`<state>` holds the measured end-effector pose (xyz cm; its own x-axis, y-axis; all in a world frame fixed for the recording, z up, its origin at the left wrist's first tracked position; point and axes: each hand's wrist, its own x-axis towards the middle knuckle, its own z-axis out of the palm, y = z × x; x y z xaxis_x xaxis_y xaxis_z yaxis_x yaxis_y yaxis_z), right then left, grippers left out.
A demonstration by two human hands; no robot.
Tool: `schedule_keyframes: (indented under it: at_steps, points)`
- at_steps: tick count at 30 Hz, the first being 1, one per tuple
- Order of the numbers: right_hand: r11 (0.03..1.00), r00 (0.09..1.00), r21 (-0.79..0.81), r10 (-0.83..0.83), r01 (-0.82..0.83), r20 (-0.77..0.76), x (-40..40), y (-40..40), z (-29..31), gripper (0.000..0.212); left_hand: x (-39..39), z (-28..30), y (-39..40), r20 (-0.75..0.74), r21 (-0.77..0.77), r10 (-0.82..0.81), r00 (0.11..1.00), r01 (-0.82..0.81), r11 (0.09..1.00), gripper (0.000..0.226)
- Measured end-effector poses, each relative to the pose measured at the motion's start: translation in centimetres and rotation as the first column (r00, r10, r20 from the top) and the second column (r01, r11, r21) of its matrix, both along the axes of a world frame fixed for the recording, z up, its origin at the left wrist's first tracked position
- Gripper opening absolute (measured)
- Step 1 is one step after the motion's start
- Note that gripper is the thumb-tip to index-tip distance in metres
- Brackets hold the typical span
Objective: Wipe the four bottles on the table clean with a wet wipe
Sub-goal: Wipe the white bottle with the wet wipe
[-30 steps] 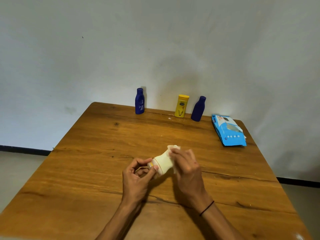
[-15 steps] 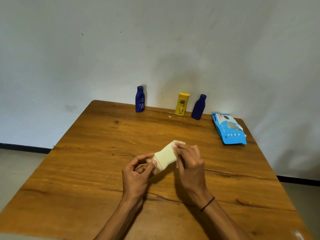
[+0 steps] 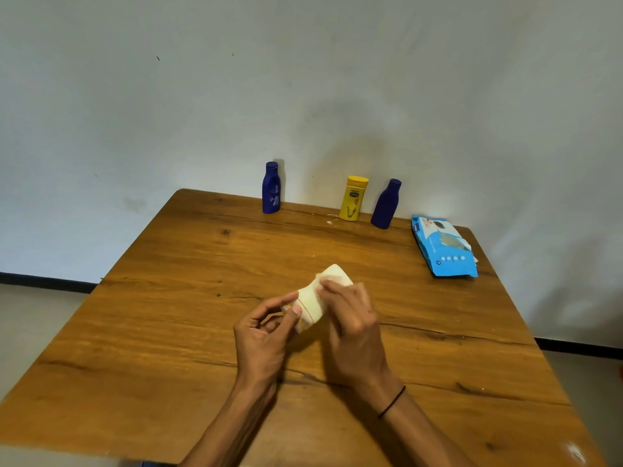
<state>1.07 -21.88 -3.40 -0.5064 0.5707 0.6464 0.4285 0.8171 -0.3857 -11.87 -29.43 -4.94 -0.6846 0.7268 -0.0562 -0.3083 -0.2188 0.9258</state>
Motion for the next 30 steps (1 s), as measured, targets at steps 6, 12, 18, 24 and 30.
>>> schedule_keyframes:
  at_steps: [6, 12, 18, 24, 30]
  points:
    - [0.986, 0.984, 0.042, 0.157, -0.161, 0.081, 1.8, -0.7, -1.4, 0.041, -0.3, 0.0, -0.4, 0.029, 0.021, 0.008, 1.0, -0.009, 1.0, 0.022]
    - [0.996, 0.998, 0.061, -0.06, 0.061, -0.014, 0.9, 1.1, 0.8, 0.034, -0.2, -0.1, -0.5, 0.051, 0.033, 0.041, 0.998, -0.043, 0.999, 0.022]
    - [0.961, 0.966, 0.128, 0.23, -0.245, 0.118, 0.5, -2.4, -1.6, 0.05, -0.1, 0.7, -0.3, 0.108, 0.062, 0.052, 0.993, -0.059, 0.996, 0.022]
    - [0.987, 1.0, 0.162, 0.007, -0.008, 0.005, 2.7, 1.3, -0.9, 0.034, -0.3, 0.4, -1.2, 0.019, 0.039, 0.054, 0.998, -0.055, 0.998, 0.023]
    - [0.983, 0.994, 0.147, 0.112, -0.109, -0.009, 0.8, -1.1, -0.4, 0.032, 0.5, 0.8, -0.8, 0.007, 0.05, 0.066, 0.998, -0.067, 0.997, 0.026]
